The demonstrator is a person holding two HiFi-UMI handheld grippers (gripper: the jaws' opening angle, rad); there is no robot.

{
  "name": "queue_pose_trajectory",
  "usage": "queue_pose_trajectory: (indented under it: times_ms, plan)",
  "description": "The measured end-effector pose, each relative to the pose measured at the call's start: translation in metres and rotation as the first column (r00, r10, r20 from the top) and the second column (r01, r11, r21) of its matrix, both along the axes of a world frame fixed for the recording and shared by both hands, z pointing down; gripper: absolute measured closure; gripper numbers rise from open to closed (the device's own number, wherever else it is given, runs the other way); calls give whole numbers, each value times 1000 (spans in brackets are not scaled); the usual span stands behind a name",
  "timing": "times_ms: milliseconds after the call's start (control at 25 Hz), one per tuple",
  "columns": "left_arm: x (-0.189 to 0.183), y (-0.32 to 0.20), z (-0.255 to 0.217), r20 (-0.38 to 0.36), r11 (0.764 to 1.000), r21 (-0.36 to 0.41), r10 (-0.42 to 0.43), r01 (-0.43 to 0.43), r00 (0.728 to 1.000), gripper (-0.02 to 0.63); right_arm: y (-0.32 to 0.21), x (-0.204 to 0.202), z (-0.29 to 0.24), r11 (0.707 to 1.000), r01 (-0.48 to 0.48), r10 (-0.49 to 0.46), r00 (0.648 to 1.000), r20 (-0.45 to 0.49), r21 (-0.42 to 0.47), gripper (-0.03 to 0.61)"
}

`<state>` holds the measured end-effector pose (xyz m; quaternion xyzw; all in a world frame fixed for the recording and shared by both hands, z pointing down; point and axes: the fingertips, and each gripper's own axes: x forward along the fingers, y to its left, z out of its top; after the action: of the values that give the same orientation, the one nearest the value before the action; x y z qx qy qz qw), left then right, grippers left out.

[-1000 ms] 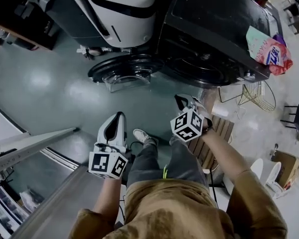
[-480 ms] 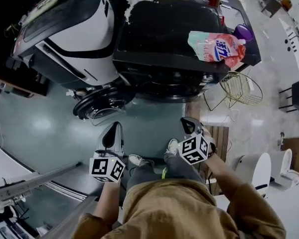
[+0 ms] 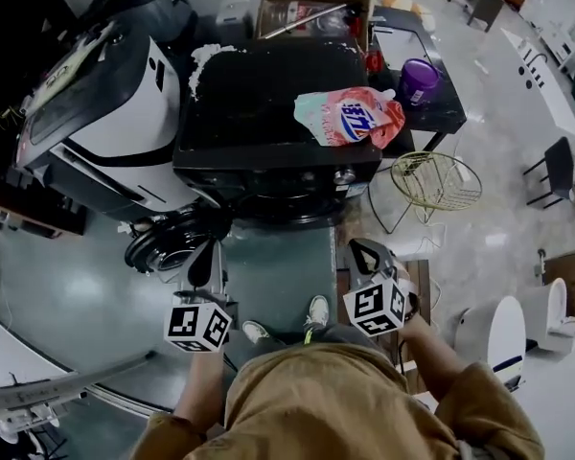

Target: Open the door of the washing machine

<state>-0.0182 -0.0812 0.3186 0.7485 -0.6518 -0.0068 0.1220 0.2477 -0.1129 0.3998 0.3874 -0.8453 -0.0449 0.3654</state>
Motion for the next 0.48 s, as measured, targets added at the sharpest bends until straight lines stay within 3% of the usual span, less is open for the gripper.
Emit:
queue_pose_trajectory:
  times_ms: [480]
  plan:
    - [5, -7, -28, 4, 998, 49, 48, -48, 999, 554, 9, 28, -79, 986, -82, 76, 996, 50, 145, 574]
